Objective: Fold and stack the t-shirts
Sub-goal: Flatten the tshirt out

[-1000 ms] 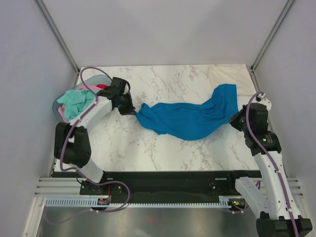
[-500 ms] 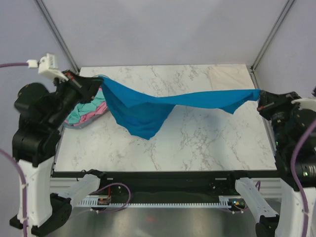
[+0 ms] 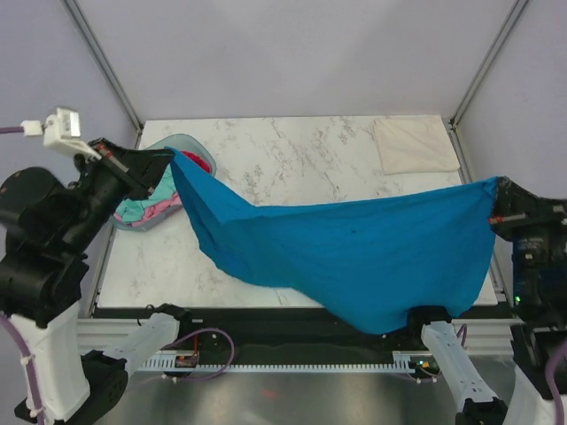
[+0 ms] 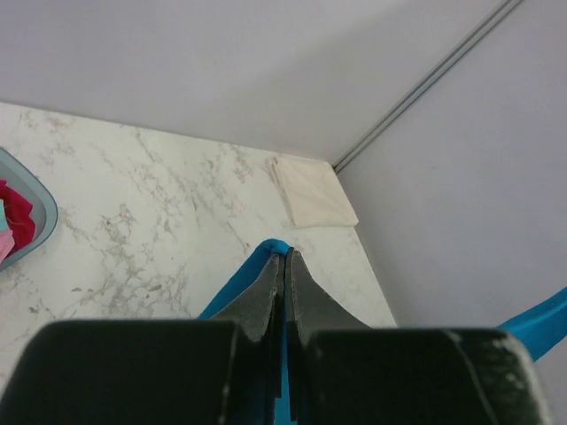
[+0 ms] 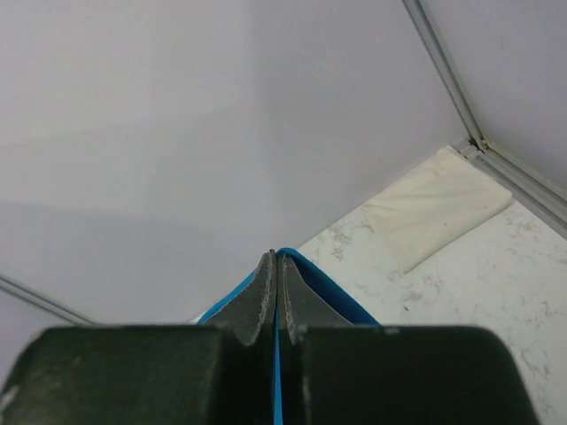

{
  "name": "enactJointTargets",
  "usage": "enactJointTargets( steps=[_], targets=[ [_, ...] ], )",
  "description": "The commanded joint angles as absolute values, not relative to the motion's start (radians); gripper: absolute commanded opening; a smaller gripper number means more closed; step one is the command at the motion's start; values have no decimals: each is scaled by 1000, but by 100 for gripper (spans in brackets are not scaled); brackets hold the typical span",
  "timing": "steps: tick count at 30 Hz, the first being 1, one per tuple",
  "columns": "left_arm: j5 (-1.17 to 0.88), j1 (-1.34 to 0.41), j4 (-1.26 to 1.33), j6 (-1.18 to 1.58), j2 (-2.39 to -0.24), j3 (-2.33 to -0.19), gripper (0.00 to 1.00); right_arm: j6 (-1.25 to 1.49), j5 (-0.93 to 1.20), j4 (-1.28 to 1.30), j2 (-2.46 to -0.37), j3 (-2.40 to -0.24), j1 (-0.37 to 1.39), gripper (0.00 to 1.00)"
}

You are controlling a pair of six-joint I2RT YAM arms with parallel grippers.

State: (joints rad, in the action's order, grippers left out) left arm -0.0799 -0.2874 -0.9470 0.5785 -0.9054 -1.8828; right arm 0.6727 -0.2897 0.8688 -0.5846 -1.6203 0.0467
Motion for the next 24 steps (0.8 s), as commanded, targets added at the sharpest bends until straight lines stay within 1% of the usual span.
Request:
enactJointTargets(
  steps=[1, 2, 4, 5, 6, 7, 8, 9, 10, 11, 12, 13, 15, 16, 17, 19, 21, 23, 24],
  targets=[
    [-72, -287, -910, 528, -1049, -1843, 2, 611, -284, 716, -722, -1496, 46, 0],
    [-60, -285, -887, 509, -1118, -1833, 2, 606, -263, 668, -767, -1427, 46, 0],
    [-35, -285, -829, 494, -1202, -1845, 2, 614, -235, 532, -828, -1382, 48, 0],
    [-5, -284, -818, 477, -1291, -1865, 2, 618, -191, 485, -895, -1364, 48, 0],
    [-3, -282, -815, 473, -1346, -1897, 2, 618, -177, 444, -937, -1364, 46, 0],
    [27, -279, -816, 465, -1392, -1983, 2, 611, -161, 375, -977, -1390, 46, 0],
    [70, -278, -813, 460, -1435, -2031, 2, 597, -144, 347, -1070, -1416, 46, 0],
    [98, -278, -810, 456, -1519, -2083, 2, 572, -127, 330, -1118, -1454, 46, 0],
    [121, -266, -810, 453, -1557, -2206, 2, 492, -114, 322, -1168, -1562, 46, 0],
    [132, -255, -810, 453, -1601, -2280, 2, 457, -103, 327, -1262, -1628, 46, 0],
    [126, -242, -810, 462, -1662, -2355, 2, 427, -92, 337, -1302, -1696, 46, 0],
    [120, -220, -801, 492, -1692, -2491, 2, 404, -91, 377, -1339, -1845, 46, 0],
    [31, -192, -761, 521, -1723, -2586, 2, 364, -92, 440, -1425, -1987, 45, 0],
    [5, -160, -732, 549, -1712, -2606, 2, 351, -94, 454, -1445, -2050, 44, 0],
    [-55, -150, -688, 601, -1697, -2597, 2, 319, -89, 465, -1472, -2157, 44, 0],
    [-77, -146, -643, 621, -1631, -2547, 2, 286, -75, 489, -1486, -2253, 44, 0],
    [-104, -146, -603, 623, -1583, -2472, 2, 247, -116, 491, -1462, -2240, 44, 0],
    [-136, -146, -597, 598, -1526, -2424, 2, 195, -144, 482, -1399, -2139, 44, 0],
    [-149, -147, -597, 586, -1510, -2361, 2, 172, -149, 450, -1373, -2085, 44, 0]
  ],
)
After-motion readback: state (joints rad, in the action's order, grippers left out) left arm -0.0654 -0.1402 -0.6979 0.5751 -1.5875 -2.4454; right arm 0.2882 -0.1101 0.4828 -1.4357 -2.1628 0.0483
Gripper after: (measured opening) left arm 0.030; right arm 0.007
